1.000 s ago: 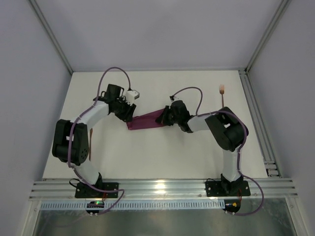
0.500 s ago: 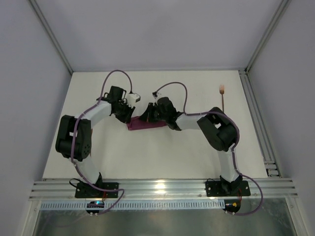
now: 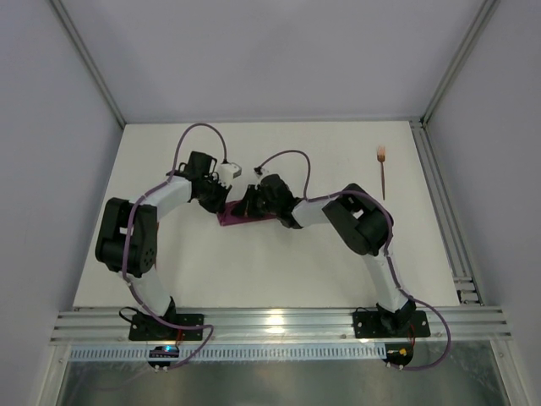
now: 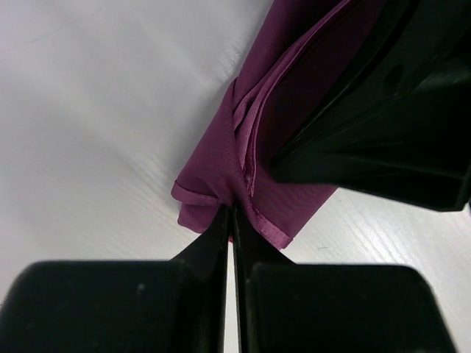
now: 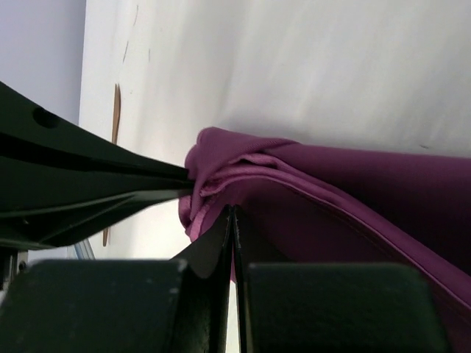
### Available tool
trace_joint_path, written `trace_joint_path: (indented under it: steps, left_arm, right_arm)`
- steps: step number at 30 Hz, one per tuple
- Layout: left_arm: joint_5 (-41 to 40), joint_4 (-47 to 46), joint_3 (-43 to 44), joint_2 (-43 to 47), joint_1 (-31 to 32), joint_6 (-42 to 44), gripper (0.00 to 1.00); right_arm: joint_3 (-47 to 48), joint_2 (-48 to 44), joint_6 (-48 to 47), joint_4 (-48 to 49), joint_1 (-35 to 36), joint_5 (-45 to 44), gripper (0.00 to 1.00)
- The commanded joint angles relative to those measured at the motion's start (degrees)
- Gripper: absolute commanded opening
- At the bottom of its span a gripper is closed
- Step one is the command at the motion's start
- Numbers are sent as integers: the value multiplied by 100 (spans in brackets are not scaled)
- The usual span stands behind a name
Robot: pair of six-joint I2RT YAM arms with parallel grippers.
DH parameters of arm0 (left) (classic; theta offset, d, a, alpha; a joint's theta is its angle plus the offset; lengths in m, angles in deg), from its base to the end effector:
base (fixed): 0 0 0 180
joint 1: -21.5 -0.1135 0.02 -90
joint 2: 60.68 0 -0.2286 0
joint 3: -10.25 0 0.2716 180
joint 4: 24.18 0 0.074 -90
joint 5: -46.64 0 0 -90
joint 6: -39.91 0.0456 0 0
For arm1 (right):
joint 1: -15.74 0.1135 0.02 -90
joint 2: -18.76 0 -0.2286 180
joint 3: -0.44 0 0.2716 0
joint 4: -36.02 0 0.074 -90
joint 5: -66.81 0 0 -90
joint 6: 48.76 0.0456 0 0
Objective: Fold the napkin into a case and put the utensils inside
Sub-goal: Smooth out the smaller rectangle-folded napkin at the center of the board.
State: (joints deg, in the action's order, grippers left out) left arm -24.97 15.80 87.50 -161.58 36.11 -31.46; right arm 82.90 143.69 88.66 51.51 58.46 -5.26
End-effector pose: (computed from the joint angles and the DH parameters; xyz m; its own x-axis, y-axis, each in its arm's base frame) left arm 0.3487 -0.1058 0.1240 -0.7018 0.4962 -0.5112 0.6323 0.7644 -0.1260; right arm 0.3254 0.3196 0.0643 -0.8492 0.1694 -0.5001 -0.3277 0.5737 0.7507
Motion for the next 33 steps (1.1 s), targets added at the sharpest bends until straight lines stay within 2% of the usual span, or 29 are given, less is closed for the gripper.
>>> trace_joint_path:
  steps: [1, 13, 19, 23, 33]
  left_arm:
    - [366, -235, -42, 167, 15, -70, 0]
    - [885, -138, -85, 290, -2, -44, 0]
    - [947, -42, -138, 387, -2, 17, 0]
    - [833, -6, -173, 370, -2, 88, 0]
    - [332, -94, -270, -60, -169, 220, 0]
  right_arm:
    - [361, 163, 233, 383, 61, -105, 4]
    - [730, 770, 707, 654, 44, -308, 4]
    - [722, 683, 953, 823, 52, -518, 4]
    - [625, 586, 1067, 708, 17, -835, 4]
    - [326, 621, 1340, 840, -27, -792, 4]
